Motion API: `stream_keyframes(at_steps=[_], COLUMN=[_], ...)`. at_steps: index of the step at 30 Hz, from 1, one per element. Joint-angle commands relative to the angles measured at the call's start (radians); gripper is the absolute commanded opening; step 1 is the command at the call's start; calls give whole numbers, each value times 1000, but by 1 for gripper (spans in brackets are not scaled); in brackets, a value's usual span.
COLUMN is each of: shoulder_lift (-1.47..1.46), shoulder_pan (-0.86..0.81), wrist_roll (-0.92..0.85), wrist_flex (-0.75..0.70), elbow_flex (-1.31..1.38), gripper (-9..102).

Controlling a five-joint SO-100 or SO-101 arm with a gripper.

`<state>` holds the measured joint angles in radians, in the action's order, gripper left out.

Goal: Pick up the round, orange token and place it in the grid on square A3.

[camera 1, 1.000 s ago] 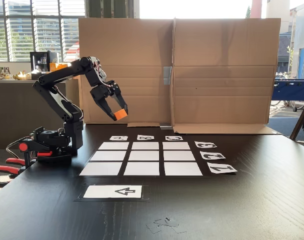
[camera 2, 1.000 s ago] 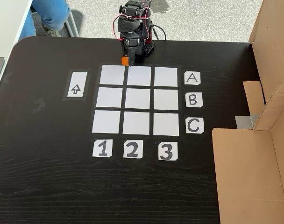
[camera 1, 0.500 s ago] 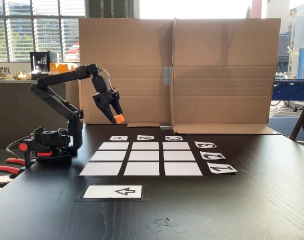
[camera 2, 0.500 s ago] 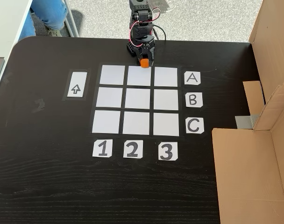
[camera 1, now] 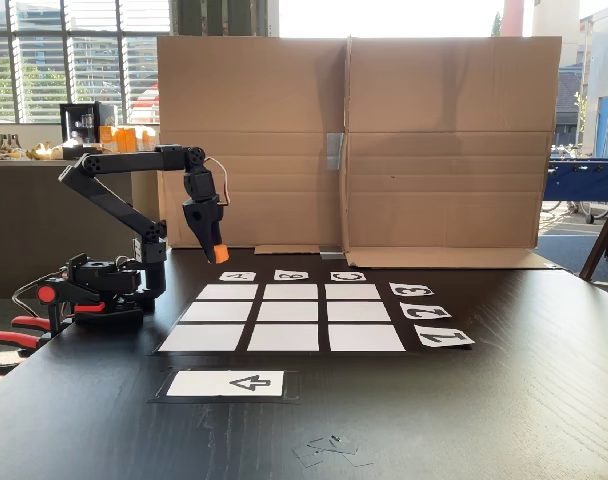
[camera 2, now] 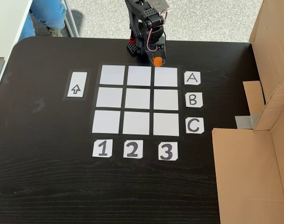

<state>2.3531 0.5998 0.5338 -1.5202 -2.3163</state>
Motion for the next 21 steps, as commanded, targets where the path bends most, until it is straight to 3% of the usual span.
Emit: stream_keyframes(at_steps=[1,21], shoulder_lift=[-51,-370], shoulder_pan=[37,69], wrist_roll=[-18,-57], wrist_flex=[32,298], elbow_flex=[-9,-95], gripper=[-1,-1])
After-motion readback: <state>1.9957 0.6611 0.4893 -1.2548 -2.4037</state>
